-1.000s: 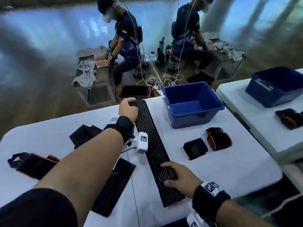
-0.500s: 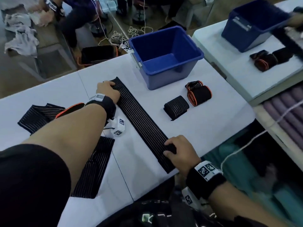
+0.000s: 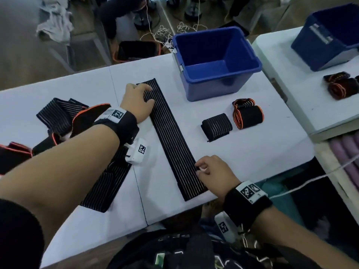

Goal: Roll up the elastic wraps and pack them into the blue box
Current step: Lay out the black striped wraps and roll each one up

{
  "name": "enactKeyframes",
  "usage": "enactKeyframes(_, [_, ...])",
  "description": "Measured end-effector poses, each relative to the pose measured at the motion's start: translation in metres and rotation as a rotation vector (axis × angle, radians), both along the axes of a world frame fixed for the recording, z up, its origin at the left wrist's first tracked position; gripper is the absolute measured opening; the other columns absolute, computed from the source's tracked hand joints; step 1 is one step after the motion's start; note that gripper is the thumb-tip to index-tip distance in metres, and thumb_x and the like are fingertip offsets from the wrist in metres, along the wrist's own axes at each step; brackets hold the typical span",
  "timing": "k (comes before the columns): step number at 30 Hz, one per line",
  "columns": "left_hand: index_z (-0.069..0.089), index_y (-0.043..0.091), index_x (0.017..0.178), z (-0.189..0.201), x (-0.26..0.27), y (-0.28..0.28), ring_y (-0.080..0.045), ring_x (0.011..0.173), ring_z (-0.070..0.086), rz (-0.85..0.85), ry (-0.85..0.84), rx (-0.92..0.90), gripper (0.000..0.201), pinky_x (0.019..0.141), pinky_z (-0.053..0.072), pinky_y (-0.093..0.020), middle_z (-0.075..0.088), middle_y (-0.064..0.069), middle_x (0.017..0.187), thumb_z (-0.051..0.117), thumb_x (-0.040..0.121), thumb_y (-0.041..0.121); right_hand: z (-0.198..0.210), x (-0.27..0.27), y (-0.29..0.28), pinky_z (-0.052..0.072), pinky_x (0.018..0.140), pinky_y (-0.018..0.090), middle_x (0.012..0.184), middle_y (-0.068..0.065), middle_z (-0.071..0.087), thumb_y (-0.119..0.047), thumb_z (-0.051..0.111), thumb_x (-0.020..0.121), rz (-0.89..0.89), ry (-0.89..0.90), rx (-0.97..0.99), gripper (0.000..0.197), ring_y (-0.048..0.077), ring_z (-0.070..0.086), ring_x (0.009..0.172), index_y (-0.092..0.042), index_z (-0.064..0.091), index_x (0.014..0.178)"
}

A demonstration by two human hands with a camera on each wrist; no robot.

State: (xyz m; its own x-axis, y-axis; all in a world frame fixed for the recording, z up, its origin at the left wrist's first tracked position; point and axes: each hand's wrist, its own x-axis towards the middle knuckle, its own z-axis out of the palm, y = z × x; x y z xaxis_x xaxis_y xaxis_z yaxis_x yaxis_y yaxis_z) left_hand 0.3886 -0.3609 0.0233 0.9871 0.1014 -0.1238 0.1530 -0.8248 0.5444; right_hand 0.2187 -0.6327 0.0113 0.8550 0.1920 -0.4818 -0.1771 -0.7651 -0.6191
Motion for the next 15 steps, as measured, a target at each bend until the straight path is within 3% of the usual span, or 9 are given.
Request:
enactKeyframes(3, [0.062,0.024,0.118,0.014,-0.054,-0.016,-0.018,0.093,0.057,-0.155,-0.038,-0.008,0.025,0.088,0.043,-0.030,0.052,-0.003,0.119,0.062,0.094,0.030,0.001,0.008,-0.009,0.045,0.086,0.020,0.110,-0.004,0.054,-0.018,0.062,0.091,0.091,0.027,-0.006,0.022,0.008,0.059,0.090,-0.027,0.062,0.111])
enactKeyframes(7, [0.065,0.026,0.095,0.016,-0.137,-0.042,-0.011,0.086,0.056,-0.288,0.009,-0.050,0.004,0.081,0.047,-0.030,0.058,0.007,0.098,0.067,0.092,0.029,-0.001,0.012,-0.016,0.043,0.075,0.015,0.103,-0.005,0.058,-0.015,0.066,0.087,0.202,-0.011,0.000,0.023,0.005,0.060,0.081,-0.029,0.060,0.103])
enactKeyframes(9, [0.066,0.025,0.090,0.010,-0.176,-0.055,-0.010,0.083,0.056,-0.357,0.070,-0.052,0.007,0.078,0.049,-0.030,0.058,0.009,0.093,0.070,0.089,0.031,-0.002,0.012,-0.018,0.040,0.071,0.011,0.100,-0.006,0.057,-0.014,0.067,0.086,0.264,-0.051,0.000,0.023,0.003,0.059,0.078,-0.029,0.061,0.102])
enactKeyframes(12, [0.072,0.021,0.101,-0.005,-0.221,-0.074,-0.015,0.087,0.058,-0.398,0.146,-0.037,0.023,0.081,0.051,-0.031,0.059,0.004,0.101,0.075,0.085,0.037,-0.005,0.009,-0.022,0.044,0.077,0.017,0.098,-0.005,0.057,-0.016,0.066,0.087,0.379,-0.113,-0.007,0.019,0.005,0.056,0.078,-0.026,0.063,0.103])
enactKeyframes(15, [0.070,0.018,0.119,-0.016,-0.249,-0.085,-0.008,0.090,0.052,-0.322,0.143,-0.039,0.047,0.085,0.046,-0.023,0.057,0.003,0.112,0.078,0.081,0.044,-0.006,0.006,-0.026,0.050,0.086,0.027,0.099,-0.008,0.052,-0.030,0.070,0.088,0.512,-0.154,-0.038,0.026,0.006,0.052,0.082,-0.023,0.062,0.112])
